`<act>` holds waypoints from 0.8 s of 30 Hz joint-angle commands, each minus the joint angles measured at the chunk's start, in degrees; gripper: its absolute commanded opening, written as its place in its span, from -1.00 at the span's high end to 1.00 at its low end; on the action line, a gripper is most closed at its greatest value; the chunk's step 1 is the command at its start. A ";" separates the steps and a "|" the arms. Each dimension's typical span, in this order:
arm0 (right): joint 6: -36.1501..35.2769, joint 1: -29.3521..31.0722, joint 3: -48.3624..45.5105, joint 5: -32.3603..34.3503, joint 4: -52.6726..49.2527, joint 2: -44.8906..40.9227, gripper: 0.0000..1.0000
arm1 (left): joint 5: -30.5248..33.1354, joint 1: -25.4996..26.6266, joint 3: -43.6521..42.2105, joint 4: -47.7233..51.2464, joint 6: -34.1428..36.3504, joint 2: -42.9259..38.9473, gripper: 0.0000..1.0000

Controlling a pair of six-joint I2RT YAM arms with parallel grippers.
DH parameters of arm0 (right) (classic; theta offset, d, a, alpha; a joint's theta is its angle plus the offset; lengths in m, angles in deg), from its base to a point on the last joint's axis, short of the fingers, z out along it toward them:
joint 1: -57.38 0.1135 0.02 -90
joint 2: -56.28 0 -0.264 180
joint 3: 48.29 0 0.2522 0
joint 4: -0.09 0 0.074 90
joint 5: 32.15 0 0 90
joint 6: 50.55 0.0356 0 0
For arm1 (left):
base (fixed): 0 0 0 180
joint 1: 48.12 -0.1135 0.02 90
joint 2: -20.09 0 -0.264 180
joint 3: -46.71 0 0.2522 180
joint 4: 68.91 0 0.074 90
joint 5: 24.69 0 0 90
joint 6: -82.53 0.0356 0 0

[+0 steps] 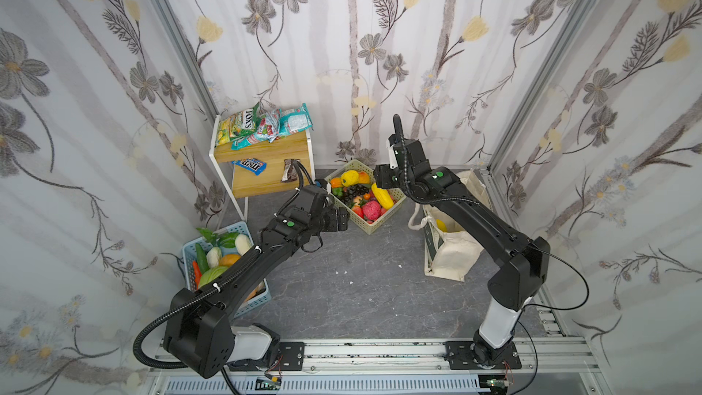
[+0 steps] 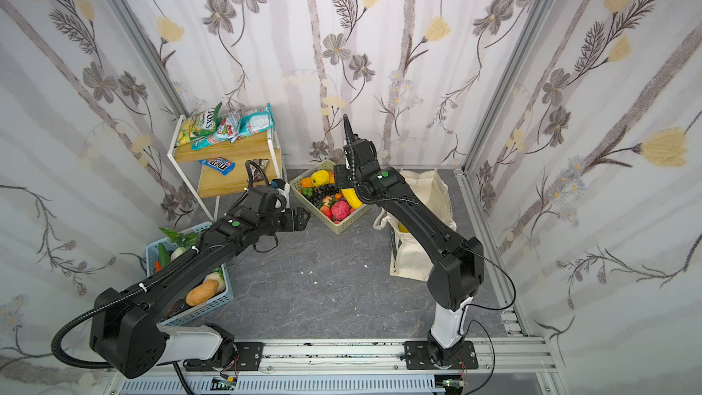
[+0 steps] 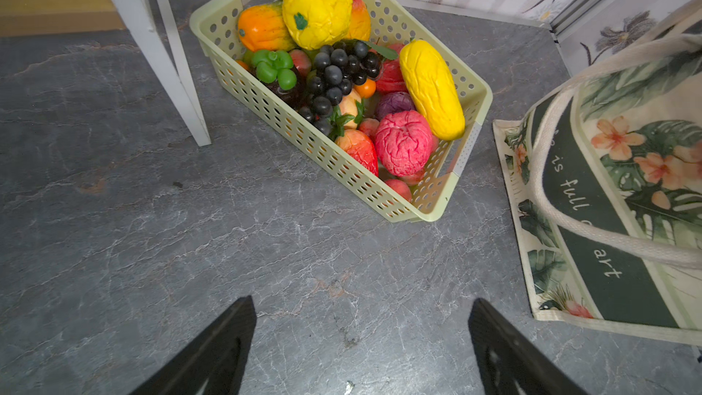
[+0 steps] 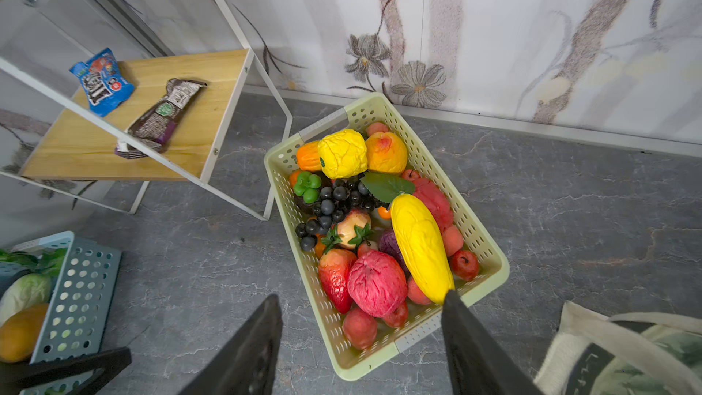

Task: Place the food into the grocery bag and tie it
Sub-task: 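Move the right gripper over the fruit basket toward the yellow lemon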

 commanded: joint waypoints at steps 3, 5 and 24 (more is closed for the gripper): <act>1.41 0.05 4.87 2.14 -2.10 7.00 -0.33 | -1.45 -0.04 -0.71 -1.40 -0.77 -1.34 -0.81; 1.77 -0.07 5.88 2.65 -2.21 8.93 -0.34 | -1.44 -0.04 -1.31 -1.31 -0.65 -1.83 -0.81; 1.75 -2.05 10.51 4.85 -2.41 20.99 -0.41 | -4.56 -0.04 -3.14 -2.87 -1.79 -3.01 -0.81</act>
